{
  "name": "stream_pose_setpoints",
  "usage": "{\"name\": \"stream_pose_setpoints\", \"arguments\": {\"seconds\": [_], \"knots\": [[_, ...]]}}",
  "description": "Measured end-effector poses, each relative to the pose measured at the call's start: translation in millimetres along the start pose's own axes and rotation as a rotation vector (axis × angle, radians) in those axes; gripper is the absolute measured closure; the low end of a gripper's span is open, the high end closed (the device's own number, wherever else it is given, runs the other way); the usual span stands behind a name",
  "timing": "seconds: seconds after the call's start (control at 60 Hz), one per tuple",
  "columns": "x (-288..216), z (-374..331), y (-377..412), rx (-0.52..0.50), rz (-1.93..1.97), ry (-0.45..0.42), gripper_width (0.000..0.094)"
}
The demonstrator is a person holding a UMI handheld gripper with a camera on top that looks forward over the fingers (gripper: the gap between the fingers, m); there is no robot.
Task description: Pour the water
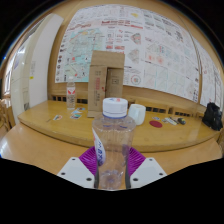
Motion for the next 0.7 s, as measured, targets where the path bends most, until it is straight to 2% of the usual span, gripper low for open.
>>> {"name": "stream_pose_setpoints", "arguments": {"seconds": [0.133,0.283,0.433,0.517,0.7], "knots": [[-30,-15,15,-0.074,-0.016,-0.018,0.059],[-111,-26,49,-0.238,0.045,-0.14,0.0591],[-212,-16,66,-0.47,0.307,-0.245,0.059],[-267,-1,60,-0.635,0.501,-0.283,0.059],[-343,51,26,-1.015,1.039,-0.292,0.0591]]}}
Point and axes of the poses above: the point between the fingertips, and its own axes, seen from behind it with the camera up: y to the left, x down, z forward, the way the camera looks, the point moved 8 cm from there along -z, backward, against the way the camera looks, and after that the axes turned 10 degrees about y, right-handed, at the moved point
